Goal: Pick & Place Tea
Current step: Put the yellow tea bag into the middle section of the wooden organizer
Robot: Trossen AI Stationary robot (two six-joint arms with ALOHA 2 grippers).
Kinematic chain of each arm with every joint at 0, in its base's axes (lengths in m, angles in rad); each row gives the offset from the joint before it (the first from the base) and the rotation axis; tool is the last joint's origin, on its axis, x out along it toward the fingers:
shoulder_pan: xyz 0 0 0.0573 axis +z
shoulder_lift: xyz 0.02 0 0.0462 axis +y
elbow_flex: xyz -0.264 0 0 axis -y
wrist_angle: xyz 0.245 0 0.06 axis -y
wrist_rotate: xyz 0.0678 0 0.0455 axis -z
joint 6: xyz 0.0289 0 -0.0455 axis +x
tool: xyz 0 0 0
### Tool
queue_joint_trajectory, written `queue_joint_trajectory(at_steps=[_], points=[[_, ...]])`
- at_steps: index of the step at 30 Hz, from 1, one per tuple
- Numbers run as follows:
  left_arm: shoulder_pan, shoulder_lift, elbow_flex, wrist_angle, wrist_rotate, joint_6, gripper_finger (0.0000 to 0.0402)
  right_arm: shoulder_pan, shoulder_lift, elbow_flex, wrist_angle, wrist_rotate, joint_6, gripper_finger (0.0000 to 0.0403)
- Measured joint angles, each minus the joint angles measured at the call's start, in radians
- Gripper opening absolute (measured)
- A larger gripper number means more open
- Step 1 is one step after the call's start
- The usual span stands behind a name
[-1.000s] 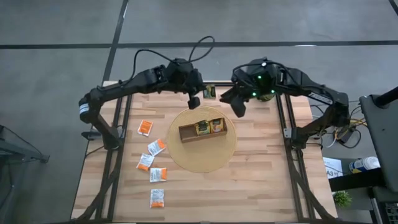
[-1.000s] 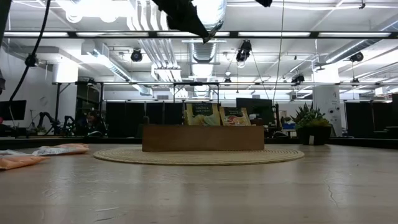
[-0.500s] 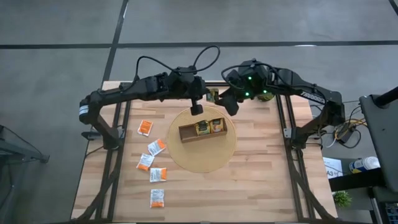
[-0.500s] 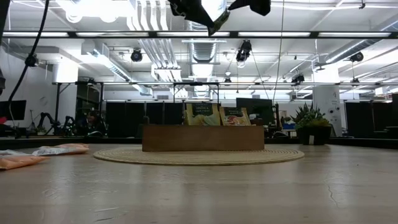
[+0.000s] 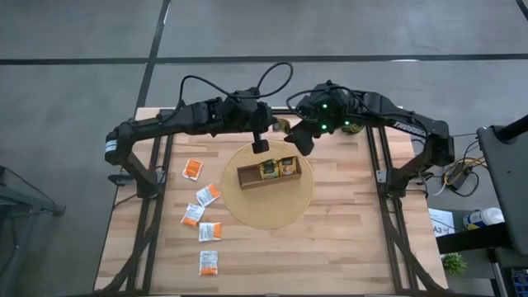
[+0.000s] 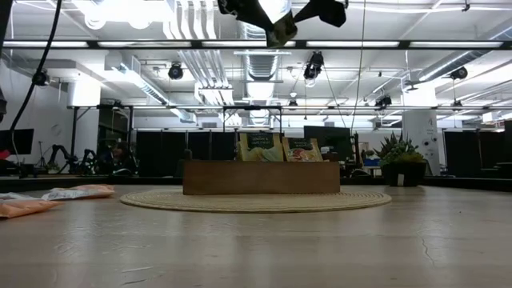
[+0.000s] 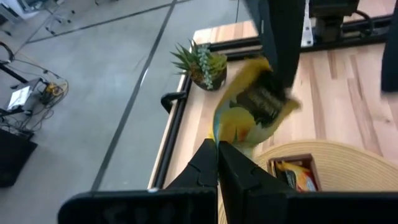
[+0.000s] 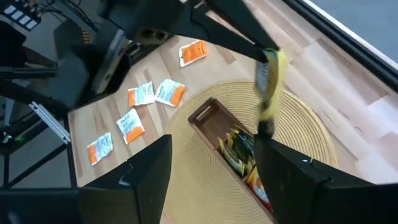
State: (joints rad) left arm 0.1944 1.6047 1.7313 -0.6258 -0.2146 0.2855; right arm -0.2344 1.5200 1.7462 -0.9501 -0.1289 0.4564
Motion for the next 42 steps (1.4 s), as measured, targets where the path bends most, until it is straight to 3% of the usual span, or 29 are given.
queue_joint_trajectory(at_steps=[15, 28, 32, 38, 42], points=[[-0.004, -0.001, 0.0, 0.033, 0.018, -0.048, 0.0, 0.0, -0.044, 0.0, -0.049, 0.132, -0.019, 0.0224], [-0.014, -0.001, 0.026, 0.085, 0.051, -0.088, 0.0, -0.006, -0.039, 0.0, -0.036, 0.163, -0.065, 0.0212], [-0.014, -0.001, 0.026, 0.084, 0.067, -0.105, 0.0, -0.006, -0.039, 0.0, -0.034, 0.16, -0.072, 0.0167], [-0.014, 0.0, 0.026, 0.082, 0.068, -0.105, 0.0, -0.006, -0.039, 0.0, -0.034, 0.148, -0.114, 0.0026], [-0.014, 0.0, 0.026, 0.066, 0.068, -0.104, 0.0, -0.006, -0.039, 0.0, -0.035, 0.14, -0.116, 0.001]])
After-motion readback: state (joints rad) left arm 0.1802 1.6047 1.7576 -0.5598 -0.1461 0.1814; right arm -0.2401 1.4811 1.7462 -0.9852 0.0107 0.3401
